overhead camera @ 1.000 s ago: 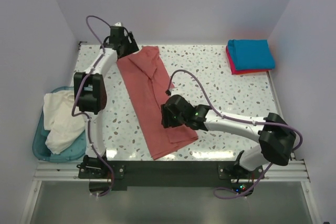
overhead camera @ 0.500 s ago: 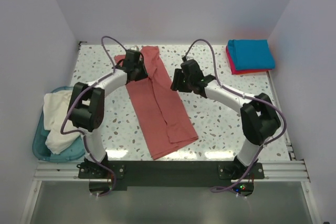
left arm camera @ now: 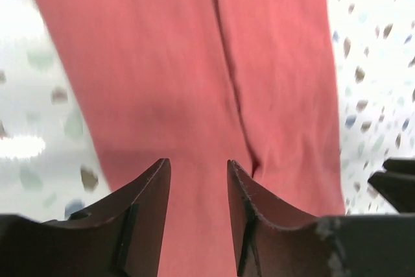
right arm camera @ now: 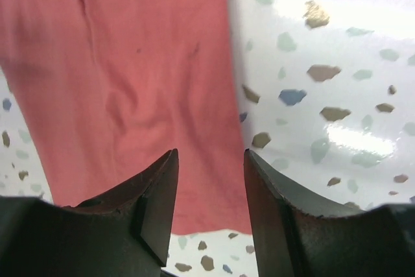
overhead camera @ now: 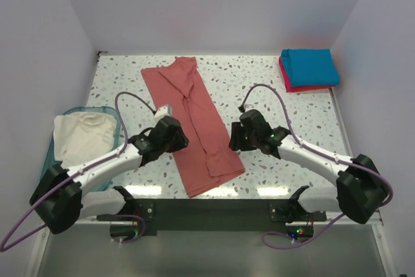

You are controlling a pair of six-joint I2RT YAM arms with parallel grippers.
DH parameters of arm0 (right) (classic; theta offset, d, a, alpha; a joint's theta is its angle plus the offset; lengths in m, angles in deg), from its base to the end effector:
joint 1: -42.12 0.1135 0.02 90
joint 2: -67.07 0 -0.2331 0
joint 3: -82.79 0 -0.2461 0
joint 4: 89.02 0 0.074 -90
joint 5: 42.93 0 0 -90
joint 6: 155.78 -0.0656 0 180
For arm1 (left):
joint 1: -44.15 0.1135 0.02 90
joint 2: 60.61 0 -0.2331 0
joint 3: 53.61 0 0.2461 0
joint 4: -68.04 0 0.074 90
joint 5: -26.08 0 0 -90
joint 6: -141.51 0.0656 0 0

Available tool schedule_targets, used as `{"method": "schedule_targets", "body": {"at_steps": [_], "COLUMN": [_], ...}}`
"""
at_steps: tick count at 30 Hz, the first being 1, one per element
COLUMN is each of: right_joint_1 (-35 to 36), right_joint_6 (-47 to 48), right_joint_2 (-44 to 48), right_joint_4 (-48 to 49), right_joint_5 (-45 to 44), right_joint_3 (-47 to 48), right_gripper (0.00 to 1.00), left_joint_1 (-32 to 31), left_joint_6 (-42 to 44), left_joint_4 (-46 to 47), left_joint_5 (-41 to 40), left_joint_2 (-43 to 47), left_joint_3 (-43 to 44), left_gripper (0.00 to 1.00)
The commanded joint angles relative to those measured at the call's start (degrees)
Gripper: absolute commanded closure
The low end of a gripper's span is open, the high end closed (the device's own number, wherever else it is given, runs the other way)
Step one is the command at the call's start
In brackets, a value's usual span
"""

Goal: Fold and stack the t-shirts
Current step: Fold the tshirt

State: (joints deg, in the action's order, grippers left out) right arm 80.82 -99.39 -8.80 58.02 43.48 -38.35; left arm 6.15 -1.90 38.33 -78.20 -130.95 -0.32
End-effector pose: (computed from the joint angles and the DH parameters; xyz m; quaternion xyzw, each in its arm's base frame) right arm 0.2274 0.1769 0.1608 -0.0310 0.9387 0.1781 0.2936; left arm 0.2236 -0.1542 0.1606 -0.1691 0.9080 -0.1810 0.3380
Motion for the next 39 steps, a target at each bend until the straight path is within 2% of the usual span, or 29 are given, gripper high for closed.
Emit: {"method": "schedule_targets", "body": {"at_steps": [1,4,7,12,17,24,27,30,31,33,35,37,39], "right_joint_1": [3.9,5.1,5.2,5.2,5.2,5.2,5.2,5.2,5.2,5.2,5.3,5.3,5.7], "right_joint_6": [-0.5,-2.3,-3.2,-3.7,-4.4,-5.4,-5.7,-5.7,-5.6,-5.3,-5.2,-5.0,-5.0], "right_joint_2": [4.4,6.3,7.8,8.8,7.2,7.1,6.7,7.5,8.1,9.2,11.4,14.3,16.5], "right_joint_4": [-2.2,-1.3,-1.4,-0.9,2.0,4.3,4.9,4.7,4.2,3.0,1.9,-0.3,-2.5], "right_joint_5": [-3.2,-2.6,-3.3,-3.9,-2.3,-1.5,-0.6,-0.3,-0.3,0.4,0.8,0.9,0.9], "right_joint_3": [-4.2,-8.0,-9.9,-12.1,-13.8,-16.1,-16.6,-16.9,-16.9,-16.7,-16.5,-16.6,-16.6], "right_gripper": [0.5,0.5,0.48,0.47,0.47,0.49,0.55,0.67,0.75,0.84,0.95,1.0,1.0], "left_joint_1": [-5.8,-13.6,-20.8,-30.4,-36.3,-37.6,-37.8,-38.2,-38.2,-38.4,-38.9,-39.3,-40.2], "left_joint_6": [-10.5,-19.8,-24.9,-33.6,-39.5,-40.8,-39.8,-38.9,-38.2,-36.7,-35.6,-34.7,-34.5], "left_joint_4": [-6.7,-11.9,-17.3,-19.2,-21.7,-18.6,-16.7,-15.0,-14.6,-12.7,-11.7,-12.2,-14.0], "left_joint_5": [-3.7,-5.5,-7.6,-8.3,-8.8,-8.6,-8.0,-7.8,-7.6,-6.9,-6.3,-6.0,-6.3], "left_joint_2": [6.4,10.5,11.7,8.4,3.1,1.5,0.9,0.8,0.9,1.1,1.3,1.8,2.6], "left_joint_3": [-6.3,-8.5,-8.7,-8.7,-7.6,-9.0,-8.9,-9.1,-9.1,-9.1,-8.7,-8.0,-6.7], "left_gripper": [0.54,0.51,0.47,0.45,0.45,0.45,0.5,0.64,0.72,0.83,0.88,0.97,1.0]}}
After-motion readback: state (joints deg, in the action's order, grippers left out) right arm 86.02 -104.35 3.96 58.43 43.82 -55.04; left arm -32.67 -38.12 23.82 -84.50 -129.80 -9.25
